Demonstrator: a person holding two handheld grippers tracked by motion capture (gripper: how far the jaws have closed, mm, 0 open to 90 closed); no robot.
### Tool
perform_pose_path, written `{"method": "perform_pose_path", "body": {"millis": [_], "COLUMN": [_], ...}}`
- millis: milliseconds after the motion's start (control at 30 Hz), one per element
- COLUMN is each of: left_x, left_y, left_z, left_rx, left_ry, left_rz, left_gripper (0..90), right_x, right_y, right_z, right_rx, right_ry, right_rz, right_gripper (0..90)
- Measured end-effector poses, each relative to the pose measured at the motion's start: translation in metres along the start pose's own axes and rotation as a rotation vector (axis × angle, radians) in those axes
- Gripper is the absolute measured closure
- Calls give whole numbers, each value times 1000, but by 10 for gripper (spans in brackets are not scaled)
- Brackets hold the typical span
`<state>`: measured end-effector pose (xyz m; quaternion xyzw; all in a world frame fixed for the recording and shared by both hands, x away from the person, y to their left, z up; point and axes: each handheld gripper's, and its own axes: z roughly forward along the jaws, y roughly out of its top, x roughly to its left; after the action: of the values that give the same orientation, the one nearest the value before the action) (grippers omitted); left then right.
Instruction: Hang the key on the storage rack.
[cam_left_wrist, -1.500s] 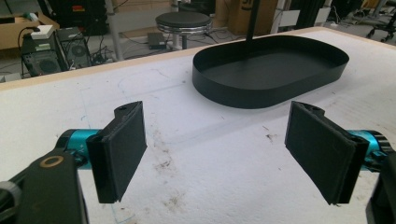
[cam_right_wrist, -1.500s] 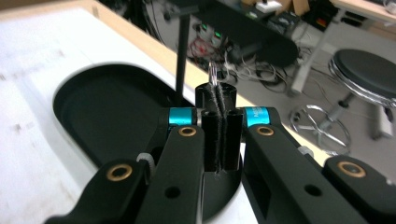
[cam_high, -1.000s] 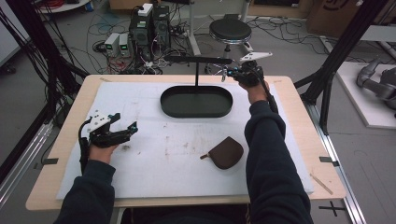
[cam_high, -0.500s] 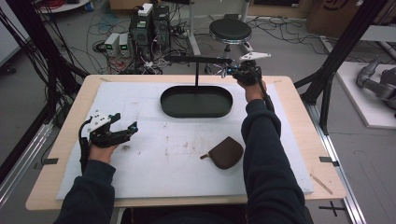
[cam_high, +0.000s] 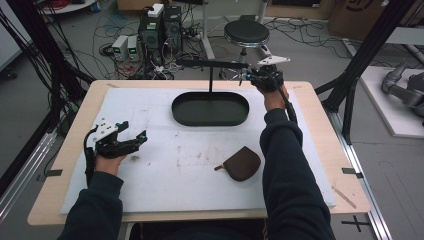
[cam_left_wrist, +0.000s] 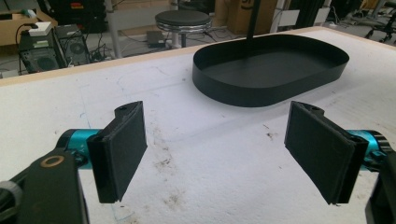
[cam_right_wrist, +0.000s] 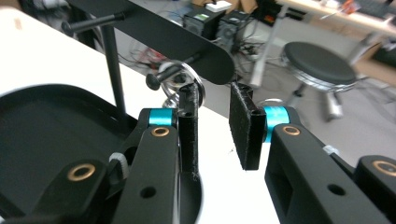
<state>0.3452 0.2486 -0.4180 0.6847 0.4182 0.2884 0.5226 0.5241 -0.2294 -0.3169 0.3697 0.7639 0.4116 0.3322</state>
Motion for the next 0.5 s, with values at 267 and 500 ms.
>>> {"method": "perform_pose_path", "body": {"millis": [267, 500], "left_x": [-2, -1], "left_y": [0, 0], "left_z": [0, 0], "left_rx": [5, 5], "left_ry": [-2, -1], "left_rz": [4, -1], "left_gripper": [207, 207], "right_x": [0, 6], "right_y": [1, -3], "right_z": [-2, 14], "right_rx": [18, 23], "right_ry": [4, -24], "right_rz": [-33, -39], "right_gripper": [736, 685]}}
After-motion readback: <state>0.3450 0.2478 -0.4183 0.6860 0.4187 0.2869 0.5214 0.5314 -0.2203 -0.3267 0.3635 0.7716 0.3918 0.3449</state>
